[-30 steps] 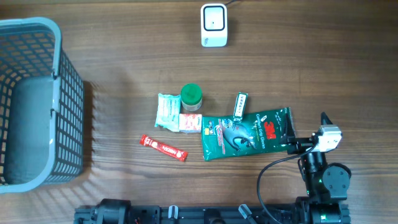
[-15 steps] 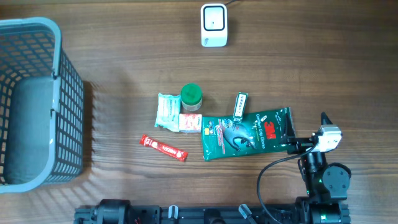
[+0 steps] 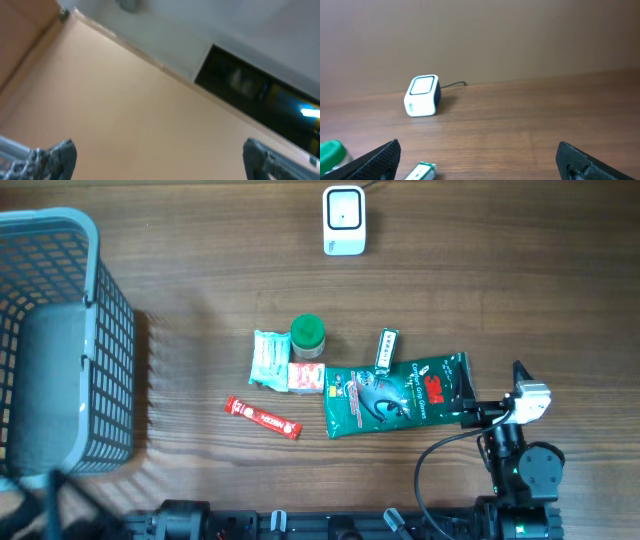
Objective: Scan the item barcode
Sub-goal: 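Swing the right gripper over the green-lidded jar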
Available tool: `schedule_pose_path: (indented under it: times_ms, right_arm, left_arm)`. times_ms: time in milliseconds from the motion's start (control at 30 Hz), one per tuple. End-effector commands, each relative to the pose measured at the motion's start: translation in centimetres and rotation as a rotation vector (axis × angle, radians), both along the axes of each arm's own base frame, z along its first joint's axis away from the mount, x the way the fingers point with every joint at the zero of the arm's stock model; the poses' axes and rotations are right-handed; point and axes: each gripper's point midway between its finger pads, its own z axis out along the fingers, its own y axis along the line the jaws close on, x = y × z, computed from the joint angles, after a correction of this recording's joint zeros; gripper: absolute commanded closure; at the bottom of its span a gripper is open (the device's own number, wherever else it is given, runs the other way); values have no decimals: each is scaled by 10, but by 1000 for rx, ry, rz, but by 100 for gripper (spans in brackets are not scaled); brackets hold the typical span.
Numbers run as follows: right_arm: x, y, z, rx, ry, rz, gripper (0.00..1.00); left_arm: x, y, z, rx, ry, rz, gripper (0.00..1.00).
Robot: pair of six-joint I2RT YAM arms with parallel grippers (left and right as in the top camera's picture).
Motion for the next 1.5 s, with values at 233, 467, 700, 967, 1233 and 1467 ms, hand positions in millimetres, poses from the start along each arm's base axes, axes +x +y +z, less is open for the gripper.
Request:
schedule_pose_path:
  times_ms: [233, 467, 700, 967, 1233, 1467]
  right_arm:
    - [-22, 73, 10, 888, 229, 418, 0]
    - [-51, 101, 65, 682, 109, 673, 1]
    - [-36, 85, 77, 510, 338, 465, 0]
    - [5, 69, 85, 390, 705, 247, 1]
    - [27, 97, 49, 350, 1111, 227, 0]
    - [57, 147, 17, 263, 1143, 592, 0]
  left_arm:
    - [87, -25, -91, 102, 212, -75, 0]
    - [106, -26, -126, 147, 319, -61, 0]
    - [124, -19, -178, 140, 487, -21, 0]
    - [127, -17, -215, 144, 630, -18, 0]
    - [127, -19, -226, 151, 675, -31, 0]
    - [127, -19, -226, 151, 675, -31, 0]
